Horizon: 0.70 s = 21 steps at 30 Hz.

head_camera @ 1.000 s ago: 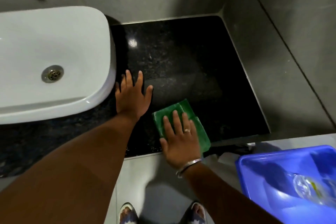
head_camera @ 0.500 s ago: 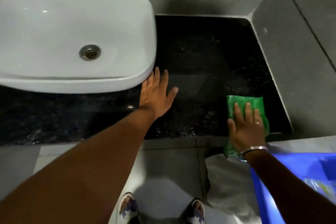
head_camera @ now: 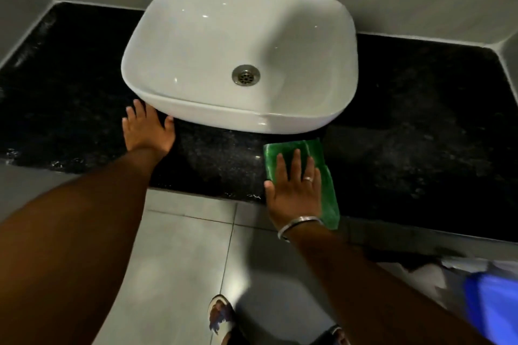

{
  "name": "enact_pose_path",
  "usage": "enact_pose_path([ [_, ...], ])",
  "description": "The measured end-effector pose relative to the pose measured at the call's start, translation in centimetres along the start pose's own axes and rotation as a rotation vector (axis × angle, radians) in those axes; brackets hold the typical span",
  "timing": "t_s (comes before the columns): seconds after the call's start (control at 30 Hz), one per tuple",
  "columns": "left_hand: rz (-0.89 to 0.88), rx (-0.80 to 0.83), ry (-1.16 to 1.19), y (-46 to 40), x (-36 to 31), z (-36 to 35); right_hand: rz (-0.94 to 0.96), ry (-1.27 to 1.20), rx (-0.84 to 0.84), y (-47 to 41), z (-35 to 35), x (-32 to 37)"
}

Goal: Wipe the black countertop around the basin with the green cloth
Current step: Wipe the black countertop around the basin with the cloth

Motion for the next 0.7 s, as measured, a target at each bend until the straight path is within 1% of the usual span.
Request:
enact_pose_path([
  [0.07, -0.023, 0.001, -0.006, -1.5, 1.1, -0.5, 0.086, 0.062, -0.004, 0.4, 0.3, -0.9],
  [0.13, -0.03, -0.006, -0.012, -1.9, 1.5, -0.6, 0.145, 0.154, -0.048, 1.9, 1.1, -3.8],
  [0.2, -0.038, -0.013, -0.012, -1.9, 1.5, -0.7, 0.06, 0.174, -0.112, 3.4, 1.9, -7.3],
  [0.27, -0.043, -0.017, 0.003, -1.7, 1.5, -0.8, -0.082, 0.17, -0.103, 4.6, 2.5, -9.7],
  [0.33, -0.036, -0.023, 0.012, -2.0, 1.6, -1.1, -0.209, 0.137, -0.09, 4.3, 2.3, -9.8],
  [0.37, -0.031, -0.026, 0.011, -2.1, 1.6, -1.4, -0.28, 0.117, -0.116, 4.0, 2.0, -9.1],
  [0.43, -0.025, -0.023, 0.014, -2.2, 1.5, -1.6, -0.369, 0.097, -0.169, 2.8, 1.5, -6.0],
  [0.47, -0.028, -0.023, 0.015, -2.2, 1.5, -1.7, -0.365, 0.086, -0.173, 2.1, 1.0, -3.6],
  [0.57, -0.044, -0.014, 0.017, -2.3, 1.5, -1.9, -0.229, 0.04, -0.177, -0.8, -1.0, 5.8],
  [0.63, -0.043, 0.008, 0.01, -2.4, 1.6, -2.0, -0.107, 0.038, -0.148, -2.8, -2.4, 12.2],
  [0.7, -0.045, 0.012, 0.014, -2.3, 1.7, -1.9, 0.021, 0.045, -0.087, -3.9, -3.2, 15.7],
])
Point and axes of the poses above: each hand's wrist, its own y-axis away from the middle knuckle, its own z-axis out of the back of the hand, x = y × z, the point moved 2 cm from there along -y, towards the middle knuckle, and after that the axes turned 11 degrees about z, right-handed, at the moved point
